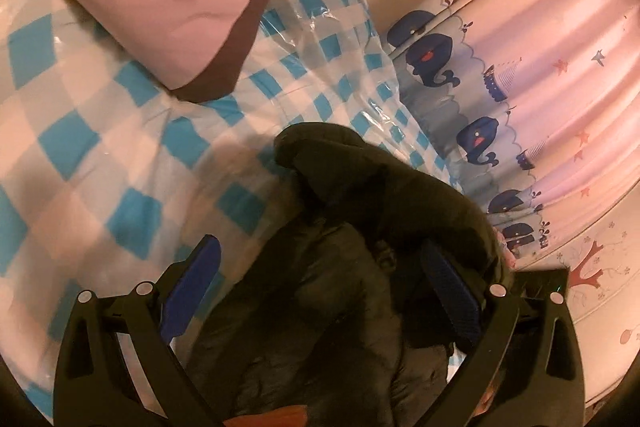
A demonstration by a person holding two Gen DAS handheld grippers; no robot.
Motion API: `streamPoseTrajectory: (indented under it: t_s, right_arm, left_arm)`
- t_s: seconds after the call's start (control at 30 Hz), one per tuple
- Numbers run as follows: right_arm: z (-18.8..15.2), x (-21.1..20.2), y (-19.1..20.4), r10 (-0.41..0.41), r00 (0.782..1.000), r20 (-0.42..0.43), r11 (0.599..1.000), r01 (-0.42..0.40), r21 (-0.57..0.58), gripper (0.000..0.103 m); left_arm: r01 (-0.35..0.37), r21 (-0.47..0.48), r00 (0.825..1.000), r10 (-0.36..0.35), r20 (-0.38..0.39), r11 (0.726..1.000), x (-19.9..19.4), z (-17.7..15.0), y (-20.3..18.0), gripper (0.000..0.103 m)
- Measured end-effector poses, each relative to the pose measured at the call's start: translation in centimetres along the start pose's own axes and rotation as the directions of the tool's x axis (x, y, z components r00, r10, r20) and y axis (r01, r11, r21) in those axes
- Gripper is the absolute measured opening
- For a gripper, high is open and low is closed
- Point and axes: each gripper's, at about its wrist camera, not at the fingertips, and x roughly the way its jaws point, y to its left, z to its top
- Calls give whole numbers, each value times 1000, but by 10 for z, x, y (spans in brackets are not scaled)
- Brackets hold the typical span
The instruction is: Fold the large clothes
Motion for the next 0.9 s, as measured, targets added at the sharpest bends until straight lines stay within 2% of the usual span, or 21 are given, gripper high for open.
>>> streamPoseTrajectory:
  t_s: [0.1, 0.23, 0.43, 0.57, 0.67, 0.77, 0.9]
  right_arm:
    - [-5, -7, -12, -5, 1000, 5, 1000, 4, 25, 17]
    - [-6, -27, -29, 69, 994, 81, 992, -77, 103, 17]
    - [-8, -26, -28, 100, 991, 86, 987, -110, 113, 17]
    - [-12, -20, -27, 109, 992, 68, 987, -117, 114, 17]
    - [-20, -11, -28, 134, 990, 50, 983, -139, 122, 17]
    - [-25, -11, -32, 174, 982, 77, 972, -183, 144, 19]
    - [-32, -4, -30, 99, 995, 14, 989, -100, 108, 19]
  left_arm:
    - [-4, -5, 1000, 4, -17, 1000, 9, 4, -9, 97]
    - [-66, 22, 995, 67, -77, 998, 13, 2, -11, 97]
    - [-97, -5, 982, 95, -160, 995, 10, -21, 25, 97]
    - [-5, -90, 982, -12, -190, 996, 15, -28, 45, 97]
    - [12, -76, 976, -28, -214, 997, 27, -29, 37, 97]
    - [12, -88, 967, -34, -251, 996, 42, -32, 35, 97]
    - [19, -137, 966, -54, -252, 990, 52, -32, 39, 97]
